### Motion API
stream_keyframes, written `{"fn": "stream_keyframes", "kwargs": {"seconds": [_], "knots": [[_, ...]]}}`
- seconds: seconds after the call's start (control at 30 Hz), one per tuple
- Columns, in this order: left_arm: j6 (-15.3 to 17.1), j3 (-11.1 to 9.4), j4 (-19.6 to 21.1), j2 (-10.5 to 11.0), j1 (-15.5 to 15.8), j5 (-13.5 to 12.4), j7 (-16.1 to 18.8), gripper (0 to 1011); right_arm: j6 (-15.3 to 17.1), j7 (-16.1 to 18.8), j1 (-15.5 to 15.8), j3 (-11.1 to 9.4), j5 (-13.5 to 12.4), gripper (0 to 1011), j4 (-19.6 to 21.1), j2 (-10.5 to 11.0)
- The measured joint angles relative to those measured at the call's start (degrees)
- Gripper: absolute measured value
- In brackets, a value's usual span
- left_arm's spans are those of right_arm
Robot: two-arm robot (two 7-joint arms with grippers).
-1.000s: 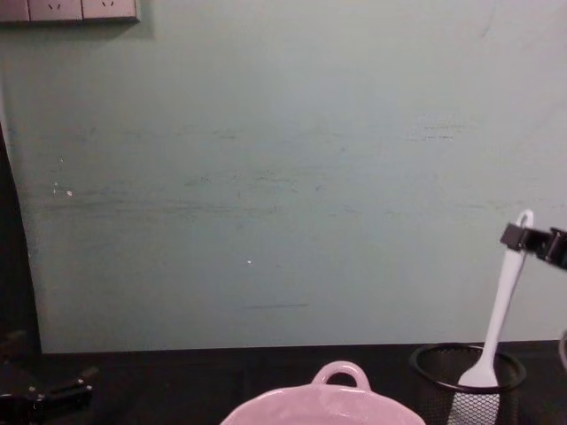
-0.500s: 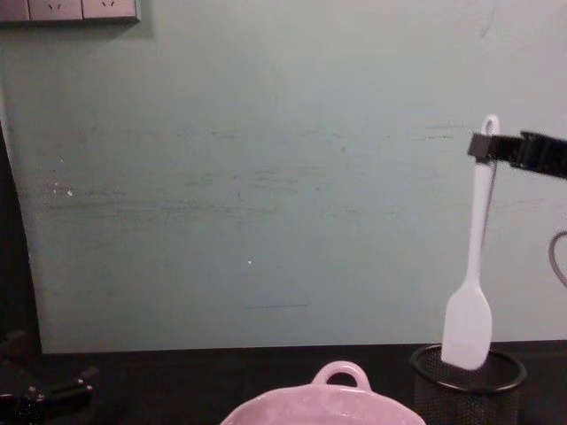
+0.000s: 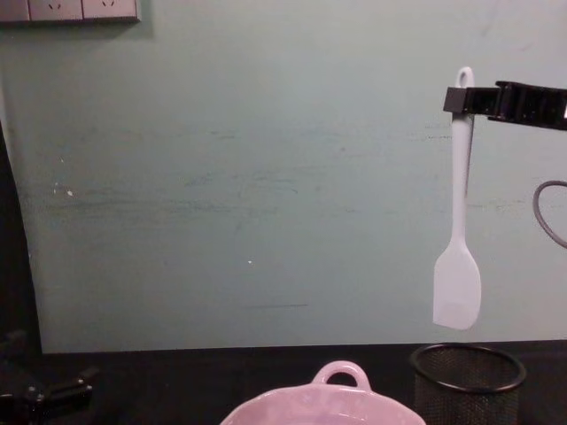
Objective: Use the one hand to pick up the spoon and stir the clear water in the bowl.
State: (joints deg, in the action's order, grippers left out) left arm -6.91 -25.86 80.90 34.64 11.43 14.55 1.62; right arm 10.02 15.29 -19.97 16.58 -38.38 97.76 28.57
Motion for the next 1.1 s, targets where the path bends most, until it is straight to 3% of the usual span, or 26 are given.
{"fn": "stream_keyframes", "kwargs": {"seconds": [0.63, 0.77, 0.87, 1.1], "knots": [[0.0, 0.0, 0.0, 0.0, 0.0, 0.0, 0.0, 1011, -0.3, 0.0, 0.2, -0.1, -0.2, 111, -0.4, -0.1], [0.0, 0.0, 0.0, 0.0, 0.0, 0.0, 0.0, 1011, -0.1, 0.0, 0.2, 0.3, 0.8, 111, -0.1, 0.0], [0.0, 0.0, 0.0, 0.0, 0.0, 0.0, 0.0, 1011, 0.6, 0.3, -1.4, 2.6, 3.0, 111, -0.4, -0.5], [0.0, 0.0, 0.0, 0.0, 0.0, 0.0, 0.0, 1011, 0.1, 3.8, -6.9, 10.1, 8.7, 111, -6.2, -5.5]]}}
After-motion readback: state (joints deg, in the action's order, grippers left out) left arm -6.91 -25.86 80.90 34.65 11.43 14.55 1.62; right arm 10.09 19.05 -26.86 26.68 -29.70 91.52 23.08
